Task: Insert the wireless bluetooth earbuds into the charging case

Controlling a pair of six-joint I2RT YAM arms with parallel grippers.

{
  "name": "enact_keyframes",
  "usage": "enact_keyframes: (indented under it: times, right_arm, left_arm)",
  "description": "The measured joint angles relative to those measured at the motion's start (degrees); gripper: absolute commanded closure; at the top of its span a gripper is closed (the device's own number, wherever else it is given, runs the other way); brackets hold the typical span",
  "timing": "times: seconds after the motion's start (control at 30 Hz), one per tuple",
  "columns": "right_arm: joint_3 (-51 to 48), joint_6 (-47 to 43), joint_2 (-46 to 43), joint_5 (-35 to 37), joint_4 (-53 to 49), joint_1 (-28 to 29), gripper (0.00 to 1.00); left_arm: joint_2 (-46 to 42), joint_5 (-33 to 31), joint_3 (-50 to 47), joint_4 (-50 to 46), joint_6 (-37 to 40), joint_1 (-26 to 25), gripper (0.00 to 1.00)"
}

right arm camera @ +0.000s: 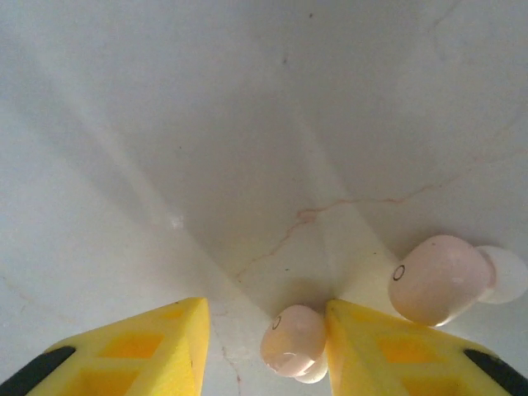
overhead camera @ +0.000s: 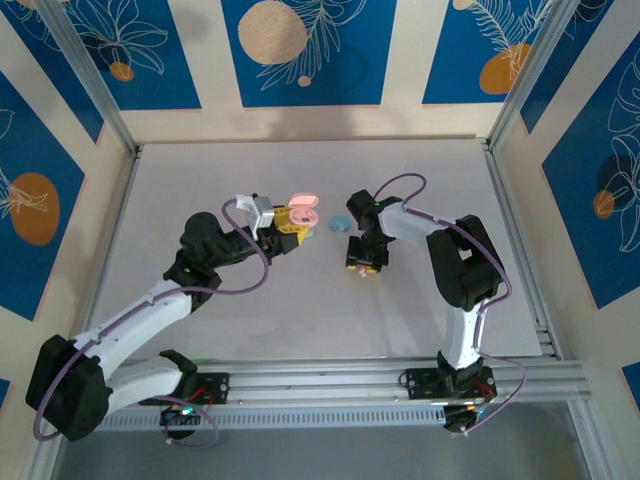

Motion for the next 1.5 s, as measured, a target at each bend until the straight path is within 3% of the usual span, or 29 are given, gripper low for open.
enact_keyframes:
  times: [0.5,1.5]
  right_arm:
    - [1.40,-2.29,0.04,1.84,-0.24,0.37,0.67]
    - [4.39,-5.07,2.99,3.19,-4.98,1.49,0.72]
  left_arm:
    - [0.59,0.02,0.00,0.00,-0.02,-0.09,0.80]
    - [0.57,0.02,0.00,0.00,-0.02,-0.09,0.80]
